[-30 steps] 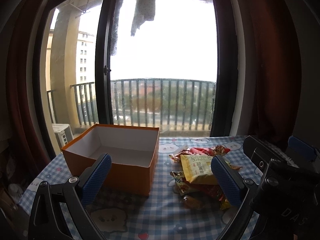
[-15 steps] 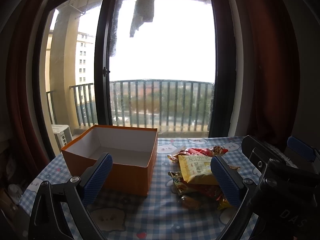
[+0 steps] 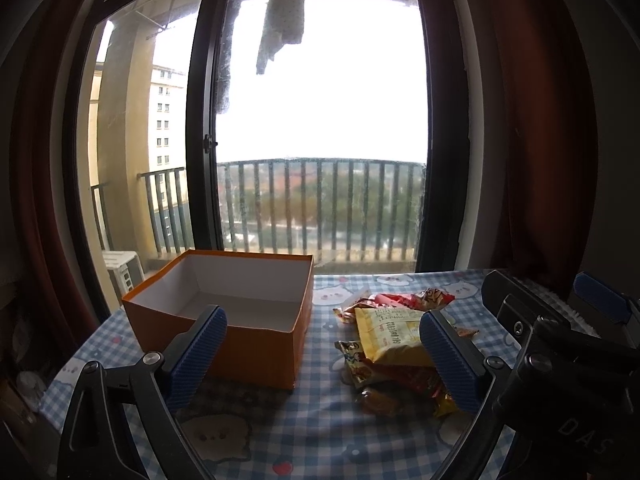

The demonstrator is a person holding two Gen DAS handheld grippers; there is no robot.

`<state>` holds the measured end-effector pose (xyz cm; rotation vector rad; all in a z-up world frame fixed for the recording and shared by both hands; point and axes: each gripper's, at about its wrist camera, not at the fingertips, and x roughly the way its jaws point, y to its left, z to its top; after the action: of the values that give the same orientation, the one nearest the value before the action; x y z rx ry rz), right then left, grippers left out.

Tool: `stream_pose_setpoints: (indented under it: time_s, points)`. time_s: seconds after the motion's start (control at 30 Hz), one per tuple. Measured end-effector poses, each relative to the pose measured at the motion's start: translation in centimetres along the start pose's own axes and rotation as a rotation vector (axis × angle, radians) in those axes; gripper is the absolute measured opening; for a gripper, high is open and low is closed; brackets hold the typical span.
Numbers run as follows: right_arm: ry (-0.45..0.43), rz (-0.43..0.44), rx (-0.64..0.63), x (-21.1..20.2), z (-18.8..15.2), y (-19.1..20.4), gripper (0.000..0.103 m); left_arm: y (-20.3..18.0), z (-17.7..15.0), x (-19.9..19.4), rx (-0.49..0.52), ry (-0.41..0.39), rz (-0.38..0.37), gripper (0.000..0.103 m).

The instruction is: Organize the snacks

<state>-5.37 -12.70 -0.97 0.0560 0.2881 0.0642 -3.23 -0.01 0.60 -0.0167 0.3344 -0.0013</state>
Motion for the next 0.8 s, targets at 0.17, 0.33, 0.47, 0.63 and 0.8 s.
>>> stream_pose_setpoints:
  time_s: [0.17,0.33,0.47,0.63,0.8]
  points:
    - [0.003,-0.002,0.002,-0.02,-0.11,-0.02,0.103,-0.02,0.03,-0.01,0.000,0.003,-0.004,0.097]
    - [0.008,0.000,0.004,-0.03,-0.15,-0.02,0.103,0.06,-0.04,-0.03,-0.004,0.008,-0.006,0.097]
    - [0.011,0.005,0.001,-0.09,-0.14,0.04,0.103,0.29,-0.10,-0.13,-0.008,0.009,-0.002,0.097]
    - [0.015,0.003,0.000,-0.08,-0.17,0.12,0.103,0.46,-0.20,-0.02,-0.010,0.014,-0.001,0.097]
    - [0.018,-0.001,-0.003,0.08,-0.15,0.24,0.103,0.51,-0.34,0.55,-0.024,0.021,-0.005,0.097]
